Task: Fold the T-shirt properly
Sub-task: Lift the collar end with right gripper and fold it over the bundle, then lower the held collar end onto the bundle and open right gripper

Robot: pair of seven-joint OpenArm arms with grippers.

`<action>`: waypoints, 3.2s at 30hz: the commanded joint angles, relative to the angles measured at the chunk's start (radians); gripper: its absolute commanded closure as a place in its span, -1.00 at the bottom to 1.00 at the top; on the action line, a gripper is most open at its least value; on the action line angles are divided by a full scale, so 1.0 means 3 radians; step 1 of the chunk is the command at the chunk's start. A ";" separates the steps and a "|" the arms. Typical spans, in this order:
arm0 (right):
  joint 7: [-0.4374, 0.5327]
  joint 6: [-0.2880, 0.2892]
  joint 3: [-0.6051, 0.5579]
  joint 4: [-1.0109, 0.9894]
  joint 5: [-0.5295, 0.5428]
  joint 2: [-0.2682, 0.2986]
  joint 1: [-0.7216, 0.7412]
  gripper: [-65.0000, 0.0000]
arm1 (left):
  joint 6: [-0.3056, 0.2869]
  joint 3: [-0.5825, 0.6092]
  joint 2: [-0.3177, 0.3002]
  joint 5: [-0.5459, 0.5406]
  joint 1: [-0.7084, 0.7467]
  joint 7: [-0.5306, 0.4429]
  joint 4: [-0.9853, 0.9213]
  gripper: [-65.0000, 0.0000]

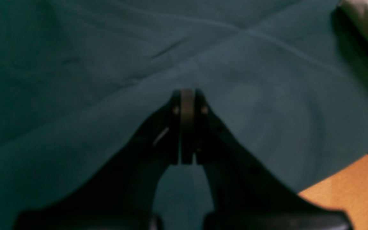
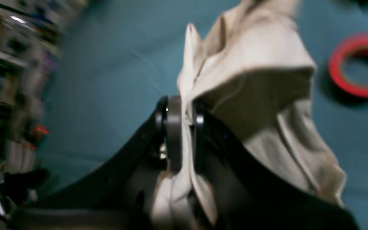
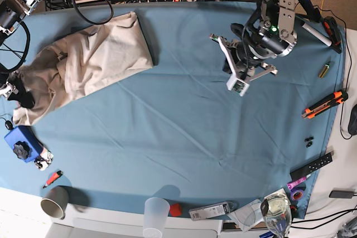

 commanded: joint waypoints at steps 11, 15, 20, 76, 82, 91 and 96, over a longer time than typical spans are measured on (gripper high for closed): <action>0.0070 0.0007 0.0013 0.0952 0.0441 -0.0590 -0.0385 1.00 | -0.0126 -0.0865 -0.0181 -0.0791 0.0172 0.0034 0.0076 1.00; 0.0070 0.0007 0.0013 0.1680 0.0374 -0.0752 -0.0711 1.00 | -0.0244 -0.1104 -0.0230 -0.1072 0.0209 0.0055 0.0132 1.00; 0.0070 0.0007 0.0013 0.2232 0.0562 -0.0820 -0.1127 1.00 | -0.0356 -0.1258 -0.0230 -0.1239 0.0362 0.0100 0.0284 1.00; 0.0070 0.0007 -0.0449 0.2861 -0.0320 -0.1031 -0.1521 0.53 | -0.0418 -0.1273 -0.0219 -0.1190 0.0991 -0.0079 0.1031 1.00; 0.0070 0.0007 -0.1033 0.2214 -0.0721 -0.1030 -0.1521 0.53 | -0.0420 -0.1273 -0.0219 -0.1203 0.0991 -0.0083 0.1031 1.00; 0.0336 0.0007 -0.1254 0.2111 -0.1111 -0.0985 -0.1455 0.53 | -0.0558 -0.1273 -0.0220 -0.1191 0.0992 -0.0149 0.1031 1.00; 0.0337 0.0007 -0.1251 0.2495 -0.0964 -0.0966 -0.1226 0.53 | -0.0579 -0.1273 -0.0219 -0.1274 0.0992 -0.0151 0.1031 1.00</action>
